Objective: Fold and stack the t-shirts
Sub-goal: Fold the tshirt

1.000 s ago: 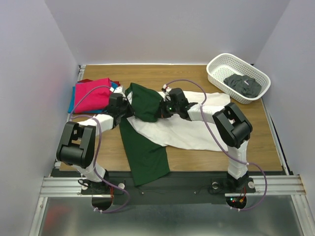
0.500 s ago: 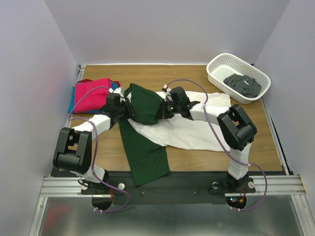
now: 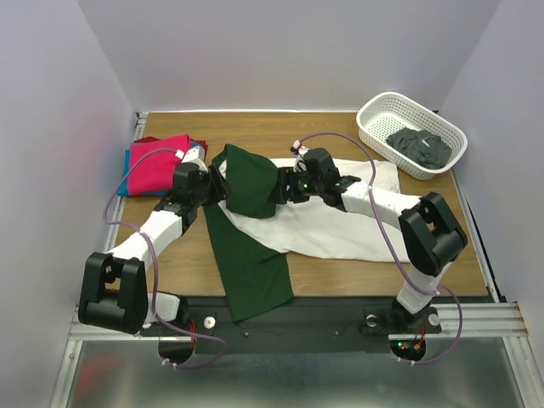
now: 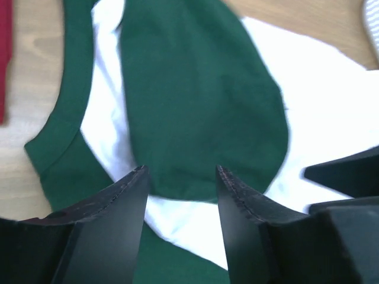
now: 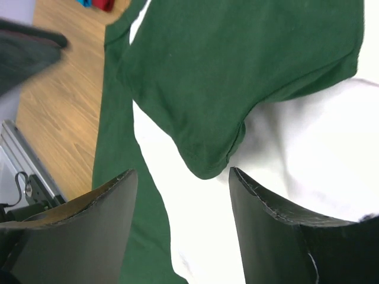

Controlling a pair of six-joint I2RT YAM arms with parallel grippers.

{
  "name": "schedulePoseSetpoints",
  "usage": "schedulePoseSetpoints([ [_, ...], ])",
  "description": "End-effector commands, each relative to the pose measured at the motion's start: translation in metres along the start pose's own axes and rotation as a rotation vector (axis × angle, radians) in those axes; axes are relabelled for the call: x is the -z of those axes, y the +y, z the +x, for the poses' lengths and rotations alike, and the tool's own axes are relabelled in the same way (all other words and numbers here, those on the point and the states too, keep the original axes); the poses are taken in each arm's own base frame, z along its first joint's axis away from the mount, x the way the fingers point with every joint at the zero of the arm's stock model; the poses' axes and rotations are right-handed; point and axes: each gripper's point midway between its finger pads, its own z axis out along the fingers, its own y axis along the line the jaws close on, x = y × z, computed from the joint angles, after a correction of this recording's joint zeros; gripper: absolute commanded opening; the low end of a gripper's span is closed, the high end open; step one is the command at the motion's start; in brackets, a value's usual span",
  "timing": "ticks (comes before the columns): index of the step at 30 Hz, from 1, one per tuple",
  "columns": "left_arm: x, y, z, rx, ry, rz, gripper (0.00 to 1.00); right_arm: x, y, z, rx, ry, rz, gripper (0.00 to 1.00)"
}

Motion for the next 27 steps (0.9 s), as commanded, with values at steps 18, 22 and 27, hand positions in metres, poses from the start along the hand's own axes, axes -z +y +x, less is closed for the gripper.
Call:
schedulePoseSetpoints([
  [18, -0.03, 0.04, 0.043, -0.038, -0.023, -0.038, 0.59, 0.017, 0.006, 0.0, 0.054, -0.048, 0.006, 0.7],
  [22, -0.036, 0.039, 0.048, -0.03, 0.0, -0.025, 0.58, 0.02, 0.005, 0.002, 0.055, -0.05, 0.012, 0.7],
  [27, -0.036, 0.029, 0.039, -0.04, -0.02, 0.003, 0.49, 0.019, 0.004, 0.004, 0.057, -0.044, 0.014, 0.7],
])
